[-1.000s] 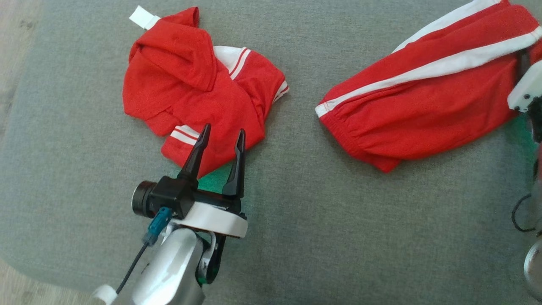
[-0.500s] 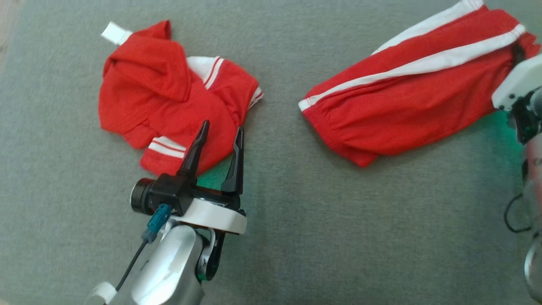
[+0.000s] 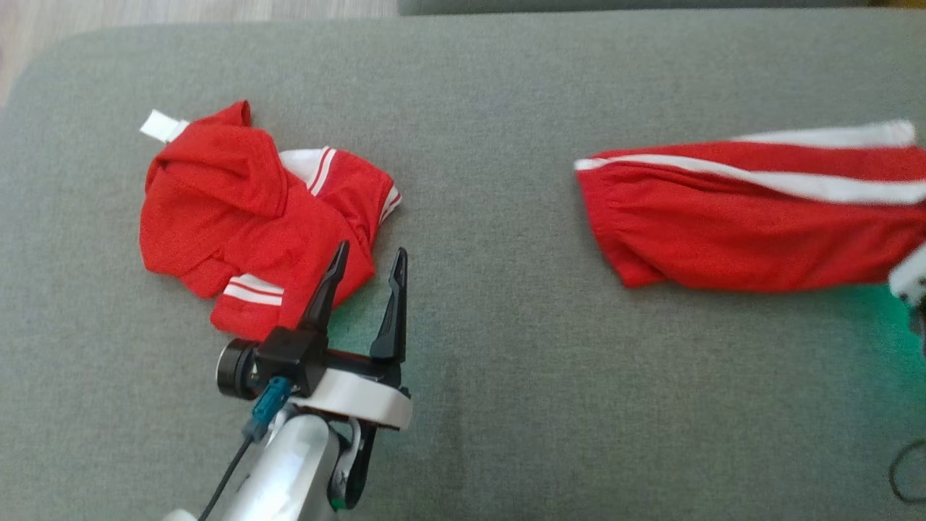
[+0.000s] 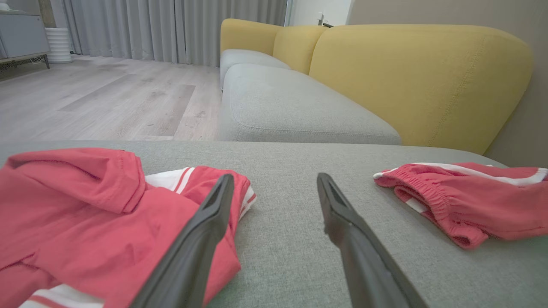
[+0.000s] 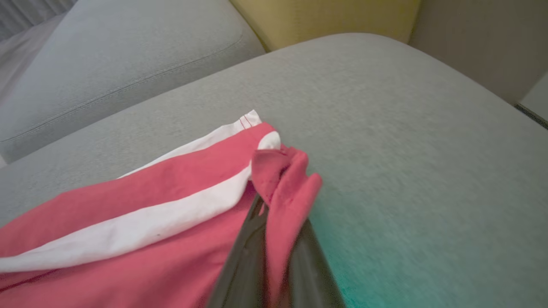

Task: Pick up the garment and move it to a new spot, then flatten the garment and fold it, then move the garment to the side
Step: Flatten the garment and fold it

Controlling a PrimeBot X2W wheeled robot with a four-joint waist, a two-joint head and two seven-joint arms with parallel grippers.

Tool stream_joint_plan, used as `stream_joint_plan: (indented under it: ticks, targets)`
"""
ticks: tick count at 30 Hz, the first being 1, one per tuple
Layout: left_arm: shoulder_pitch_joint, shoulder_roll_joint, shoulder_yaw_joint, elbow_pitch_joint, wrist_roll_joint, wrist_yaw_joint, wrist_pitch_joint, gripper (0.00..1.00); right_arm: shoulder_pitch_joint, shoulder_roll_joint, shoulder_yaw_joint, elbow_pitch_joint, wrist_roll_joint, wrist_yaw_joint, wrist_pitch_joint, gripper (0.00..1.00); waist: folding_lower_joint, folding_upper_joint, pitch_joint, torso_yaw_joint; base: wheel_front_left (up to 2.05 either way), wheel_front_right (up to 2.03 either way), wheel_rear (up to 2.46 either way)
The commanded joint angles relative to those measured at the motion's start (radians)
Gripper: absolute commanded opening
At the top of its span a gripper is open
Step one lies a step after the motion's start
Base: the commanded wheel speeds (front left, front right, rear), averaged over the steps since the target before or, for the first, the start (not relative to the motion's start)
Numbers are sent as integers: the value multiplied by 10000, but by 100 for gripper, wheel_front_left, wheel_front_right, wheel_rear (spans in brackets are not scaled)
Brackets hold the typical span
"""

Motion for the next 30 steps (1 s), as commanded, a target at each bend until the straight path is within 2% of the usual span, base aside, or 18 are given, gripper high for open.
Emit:
stream_joint_plan:
  ticks: [1,9,17,25,30]
  targets:
    - [-13,53,390,-260,100,-49,-95,100,205,-196,-87,-526,72,-17,-58,0,1,0,-190,-72,0,0,0]
    - [268,71,713,-134,278,-187,-95,100,1091,157,-810,-1634,162,-17,175,0,1,0,-362,15,0,0,0]
    - [317,67,866,-68,424,-277,-95,100,1259,774,-679,-2615,655,-17,38,0,1,0,-502,115,0,0,0]
    - [504,61,863,31,453,-287,-95,100,1505,1380,1212,-4023,2485,-17,-201,0,1,0,-908,100,0,0,0]
    - [543,59,867,145,476,-325,-95,100,1724,1502,2909,-4720,3656,-17,-164,0,1,0,-1155,193,0,0,0]
